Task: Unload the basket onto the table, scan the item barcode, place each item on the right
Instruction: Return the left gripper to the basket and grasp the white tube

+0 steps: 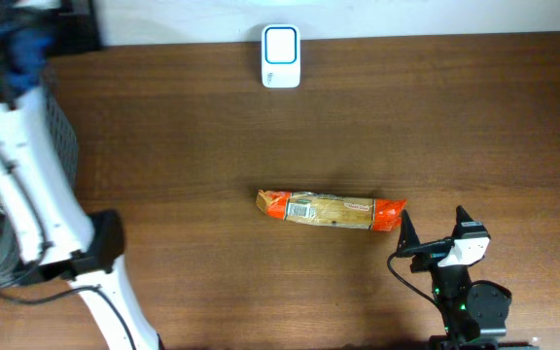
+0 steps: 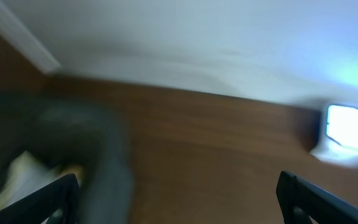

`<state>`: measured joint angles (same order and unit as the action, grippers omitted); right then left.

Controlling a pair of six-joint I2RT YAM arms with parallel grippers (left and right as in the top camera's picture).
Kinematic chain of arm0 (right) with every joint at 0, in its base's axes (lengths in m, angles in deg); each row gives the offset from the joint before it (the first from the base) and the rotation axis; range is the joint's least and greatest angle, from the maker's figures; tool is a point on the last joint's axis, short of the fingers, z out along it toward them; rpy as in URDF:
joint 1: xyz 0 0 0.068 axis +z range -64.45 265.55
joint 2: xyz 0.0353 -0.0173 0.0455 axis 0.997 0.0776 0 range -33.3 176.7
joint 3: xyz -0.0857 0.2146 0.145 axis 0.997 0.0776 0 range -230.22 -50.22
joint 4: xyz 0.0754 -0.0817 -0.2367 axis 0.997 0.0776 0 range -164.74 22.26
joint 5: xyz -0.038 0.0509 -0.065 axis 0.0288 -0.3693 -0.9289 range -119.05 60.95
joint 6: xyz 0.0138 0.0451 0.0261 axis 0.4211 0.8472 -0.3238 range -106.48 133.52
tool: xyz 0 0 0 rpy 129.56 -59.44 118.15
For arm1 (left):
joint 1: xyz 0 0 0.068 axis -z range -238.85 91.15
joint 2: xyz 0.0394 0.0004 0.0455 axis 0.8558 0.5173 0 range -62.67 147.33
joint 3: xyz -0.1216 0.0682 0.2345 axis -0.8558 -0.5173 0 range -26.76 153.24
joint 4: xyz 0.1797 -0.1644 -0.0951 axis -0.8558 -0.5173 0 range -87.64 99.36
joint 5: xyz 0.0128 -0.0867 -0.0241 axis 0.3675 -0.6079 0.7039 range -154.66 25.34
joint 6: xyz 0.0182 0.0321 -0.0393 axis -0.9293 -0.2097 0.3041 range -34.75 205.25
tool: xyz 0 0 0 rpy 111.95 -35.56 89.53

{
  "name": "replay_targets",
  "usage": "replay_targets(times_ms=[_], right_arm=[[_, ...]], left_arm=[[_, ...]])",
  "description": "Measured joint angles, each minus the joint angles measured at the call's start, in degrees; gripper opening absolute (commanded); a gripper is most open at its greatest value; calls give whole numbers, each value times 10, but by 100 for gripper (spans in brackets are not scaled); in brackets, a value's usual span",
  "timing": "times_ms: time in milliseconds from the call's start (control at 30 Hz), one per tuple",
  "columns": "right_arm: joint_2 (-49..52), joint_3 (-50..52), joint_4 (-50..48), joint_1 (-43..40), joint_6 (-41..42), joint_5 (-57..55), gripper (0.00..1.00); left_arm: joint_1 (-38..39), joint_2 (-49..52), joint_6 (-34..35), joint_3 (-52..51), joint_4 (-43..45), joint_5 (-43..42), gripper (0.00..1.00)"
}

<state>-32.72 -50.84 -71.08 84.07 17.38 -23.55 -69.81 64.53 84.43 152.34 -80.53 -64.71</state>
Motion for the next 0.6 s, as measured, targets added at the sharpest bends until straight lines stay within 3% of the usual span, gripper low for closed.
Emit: replay_targets(times_ms=[100, 300, 433, 600], right_arm=[[0, 0, 0, 0, 0, 0, 99], [0, 0, 0, 0, 0, 0, 99], [0, 0, 0, 0, 0, 0, 99], [0, 0, 0, 0, 0, 0, 99]], left_arm=[[-94, 0, 51, -8, -19, 32, 99], [-201, -1, 75, -92, -44, 50, 99], [-233, -1, 35, -202, -31, 52, 99], [-238, -2, -75, -379, 82, 29, 99]])
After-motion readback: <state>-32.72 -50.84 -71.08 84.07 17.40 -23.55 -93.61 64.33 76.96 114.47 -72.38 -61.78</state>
